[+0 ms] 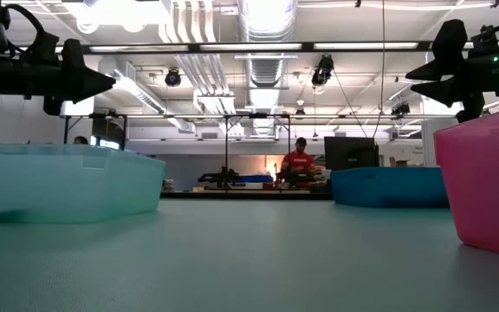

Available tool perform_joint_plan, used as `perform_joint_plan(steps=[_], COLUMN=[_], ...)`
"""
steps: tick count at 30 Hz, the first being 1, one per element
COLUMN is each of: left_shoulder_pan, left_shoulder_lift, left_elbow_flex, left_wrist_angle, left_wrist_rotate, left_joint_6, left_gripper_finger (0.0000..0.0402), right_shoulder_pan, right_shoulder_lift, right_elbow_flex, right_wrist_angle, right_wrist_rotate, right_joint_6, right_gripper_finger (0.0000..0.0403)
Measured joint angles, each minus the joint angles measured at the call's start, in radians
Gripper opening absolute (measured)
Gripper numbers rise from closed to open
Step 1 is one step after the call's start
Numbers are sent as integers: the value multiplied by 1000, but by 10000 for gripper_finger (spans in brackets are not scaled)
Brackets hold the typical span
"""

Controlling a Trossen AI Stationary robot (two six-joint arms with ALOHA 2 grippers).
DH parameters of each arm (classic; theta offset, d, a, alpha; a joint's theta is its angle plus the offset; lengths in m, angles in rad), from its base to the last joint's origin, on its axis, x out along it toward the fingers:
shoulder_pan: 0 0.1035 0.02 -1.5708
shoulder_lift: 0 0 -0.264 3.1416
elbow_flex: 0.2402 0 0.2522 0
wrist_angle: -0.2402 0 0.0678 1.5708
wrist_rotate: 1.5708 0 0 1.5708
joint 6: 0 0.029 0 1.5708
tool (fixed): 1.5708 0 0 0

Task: Sort silverware by color (type)
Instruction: Return to Home Position

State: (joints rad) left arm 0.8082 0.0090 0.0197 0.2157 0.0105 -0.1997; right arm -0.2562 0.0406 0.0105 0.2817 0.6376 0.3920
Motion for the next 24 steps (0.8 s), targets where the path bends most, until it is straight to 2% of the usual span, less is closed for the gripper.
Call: perform_joint_plan(steps=[24], left_shoulder_pan=[0], left_shoulder_lift=[0], left_elbow_flex=[0], left_wrist_angle=[0], left_wrist_rotate=[0], left_joint_6=[0], left_gripper_finger=[66], right_shoulder_pan=[0], right_shoulder_lift=[0], right_elbow_flex=[0], right_wrist_angle=[0], right_wrist_rotate=[0], right_joint_6=[0], right_gripper_finger=[128])
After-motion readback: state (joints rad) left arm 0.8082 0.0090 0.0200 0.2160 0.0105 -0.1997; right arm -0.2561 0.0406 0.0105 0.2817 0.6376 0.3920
